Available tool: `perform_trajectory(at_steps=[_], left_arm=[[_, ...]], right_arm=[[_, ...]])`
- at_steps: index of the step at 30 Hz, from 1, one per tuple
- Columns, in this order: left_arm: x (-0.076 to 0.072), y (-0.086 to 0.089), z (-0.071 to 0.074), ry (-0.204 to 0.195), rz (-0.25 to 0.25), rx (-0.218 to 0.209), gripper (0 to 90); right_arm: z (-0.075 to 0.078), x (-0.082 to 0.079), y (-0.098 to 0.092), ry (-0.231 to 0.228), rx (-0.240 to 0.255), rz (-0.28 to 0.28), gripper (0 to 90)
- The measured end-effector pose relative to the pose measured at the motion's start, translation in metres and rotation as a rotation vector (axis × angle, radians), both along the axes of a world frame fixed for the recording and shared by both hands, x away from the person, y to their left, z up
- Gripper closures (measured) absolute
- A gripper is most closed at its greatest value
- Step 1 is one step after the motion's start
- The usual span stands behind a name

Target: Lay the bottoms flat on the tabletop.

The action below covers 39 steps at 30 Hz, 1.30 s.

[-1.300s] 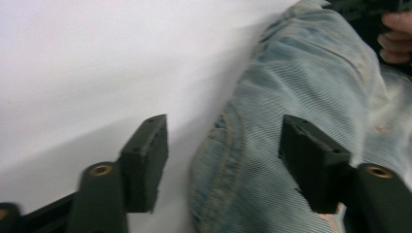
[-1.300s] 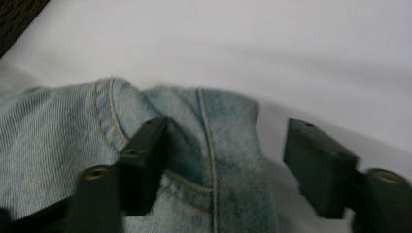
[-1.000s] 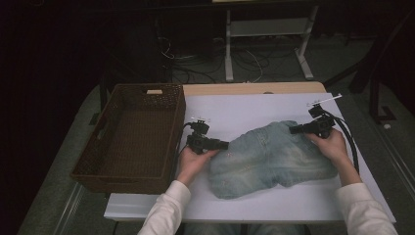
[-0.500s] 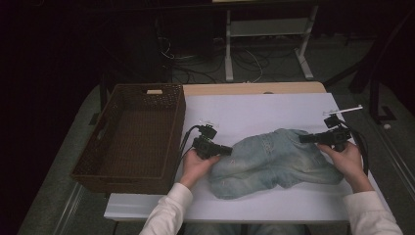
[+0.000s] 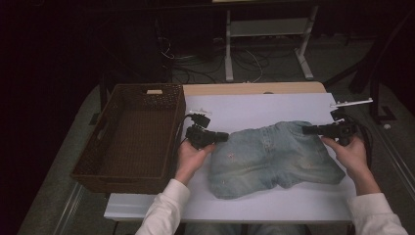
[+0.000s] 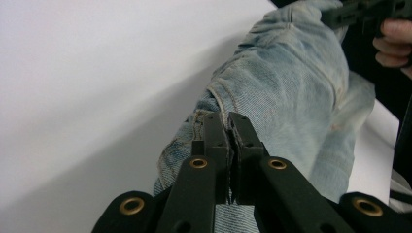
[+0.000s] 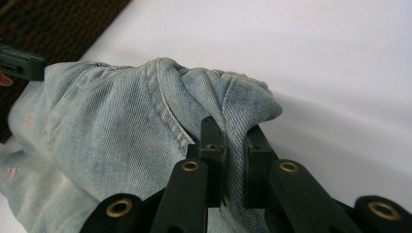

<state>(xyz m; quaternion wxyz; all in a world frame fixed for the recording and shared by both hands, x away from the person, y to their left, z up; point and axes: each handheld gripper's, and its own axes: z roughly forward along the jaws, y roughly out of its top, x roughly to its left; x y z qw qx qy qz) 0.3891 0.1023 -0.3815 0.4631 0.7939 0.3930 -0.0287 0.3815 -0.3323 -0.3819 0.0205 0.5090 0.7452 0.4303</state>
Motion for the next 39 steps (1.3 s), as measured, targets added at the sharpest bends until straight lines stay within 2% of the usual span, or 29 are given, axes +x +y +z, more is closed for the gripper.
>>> perform_trajectory(at_steps=[3,7,10,14,22,27,29,30,32,37,39], left_arm=[[0.001,0.008,0.009,-0.035,0.041,-0.040,87.3],[-0.003,0.007,0.015,-0.106,0.063,-0.052,87.3],[-0.004,0.007,0.017,-0.124,0.075,-0.054,87.2],[-0.002,0.006,0.009,-0.095,0.072,-0.037,87.2],[0.004,0.007,-0.008,-0.043,0.077,-0.044,87.1],[0.003,0.004,-0.016,-0.004,0.061,-0.030,87.0],[0.001,0.004,-0.018,0.010,0.051,-0.036,87.0],[0.000,0.004,-0.019,0.014,0.046,-0.031,87.0],[-0.005,0.002,-0.020,0.023,0.031,-0.026,87.0],[-0.019,-0.004,-0.032,0.079,-0.017,0.019,87.0],[-0.024,-0.007,-0.037,0.096,-0.031,0.040,87.0]], right_arm=[[0.006,0.001,0.002,-0.033,0.017,0.002,81.7],[0.014,0.002,0.006,-0.069,0.033,0.008,81.8],[0.021,0.001,0.008,-0.097,0.041,0.010,81.8],[0.015,0.004,0.006,-0.078,0.051,0.009,81.8],[0.000,0.010,0.005,-0.032,0.051,0.008,81.7],[-0.009,0.009,0.007,0.006,0.051,0.019,81.6],[-0.015,0.005,0.006,0.033,0.056,0.015,81.6],[-0.018,0.001,0.006,0.046,0.079,0.012,81.6],[-0.021,-0.009,0.004,0.060,0.091,0.017,81.6],[-0.028,-0.027,0.003,0.088,0.115,0.023,81.8],[-0.030,-0.032,0.004,0.097,0.108,0.030,81.8]])
